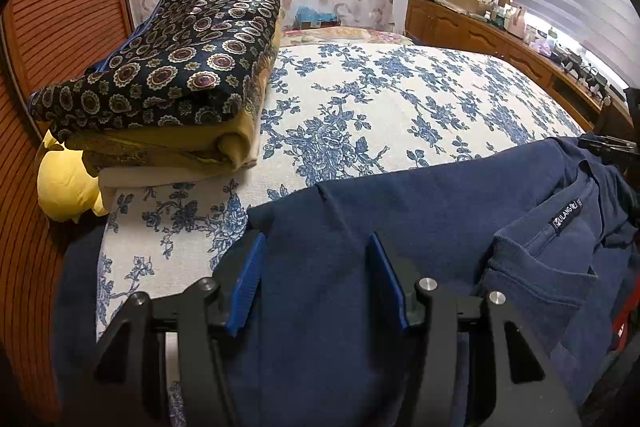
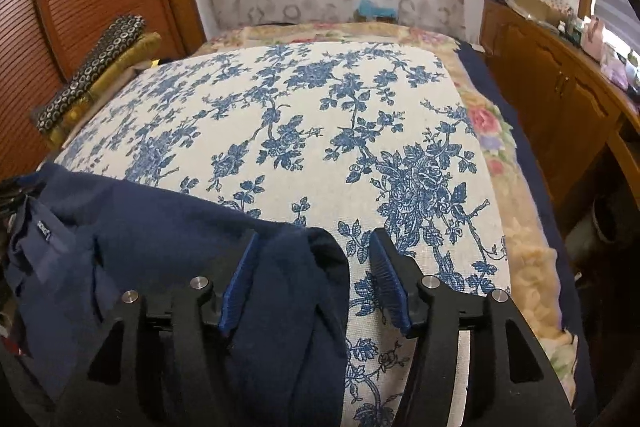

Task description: Fold small clothes

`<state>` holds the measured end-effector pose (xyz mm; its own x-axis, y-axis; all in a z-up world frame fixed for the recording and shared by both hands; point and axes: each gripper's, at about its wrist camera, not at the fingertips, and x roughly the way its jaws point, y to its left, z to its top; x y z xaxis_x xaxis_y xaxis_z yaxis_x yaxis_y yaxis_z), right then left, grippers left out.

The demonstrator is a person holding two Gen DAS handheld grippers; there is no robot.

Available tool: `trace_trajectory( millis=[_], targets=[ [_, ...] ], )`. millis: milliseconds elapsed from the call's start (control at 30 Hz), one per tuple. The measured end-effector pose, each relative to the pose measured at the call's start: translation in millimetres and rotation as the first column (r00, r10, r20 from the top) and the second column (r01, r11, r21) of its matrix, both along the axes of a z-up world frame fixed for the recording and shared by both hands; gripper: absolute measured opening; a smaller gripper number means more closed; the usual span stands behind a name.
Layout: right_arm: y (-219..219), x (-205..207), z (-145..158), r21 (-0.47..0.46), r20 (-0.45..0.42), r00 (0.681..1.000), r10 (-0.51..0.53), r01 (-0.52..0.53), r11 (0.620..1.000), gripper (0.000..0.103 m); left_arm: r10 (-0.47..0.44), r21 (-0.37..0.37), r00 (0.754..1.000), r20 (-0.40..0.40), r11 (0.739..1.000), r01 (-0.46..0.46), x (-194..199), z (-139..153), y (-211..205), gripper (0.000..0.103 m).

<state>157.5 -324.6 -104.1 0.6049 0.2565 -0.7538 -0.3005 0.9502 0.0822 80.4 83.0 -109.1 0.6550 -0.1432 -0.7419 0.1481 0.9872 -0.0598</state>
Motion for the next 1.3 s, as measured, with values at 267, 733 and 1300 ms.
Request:
trace_trajectory(
  millis=[267,733,1300],
  targets=[
    [-5,0,0,0.051,-0.001,1.0,-0.006,0.006,0.999,0.059,0.071,-0.004,0.997,0.029,0.997,-0.071,3,21,22,0.054],
    [-7,0,0,0.054,-0.001,1.0,-0.005,0.006,0.999,0.059,0.029,-0.029,0.998,-0.061,0.999,-0.031,25,4,26,0.053],
    [-7,-1,1,0.115,-0.014,0.998,0.057,-0.055,0.992,0.029,-0.066,-0.101,0.996,-0.051,0.993,0.061,3,8,13,0.013]
  ],
)
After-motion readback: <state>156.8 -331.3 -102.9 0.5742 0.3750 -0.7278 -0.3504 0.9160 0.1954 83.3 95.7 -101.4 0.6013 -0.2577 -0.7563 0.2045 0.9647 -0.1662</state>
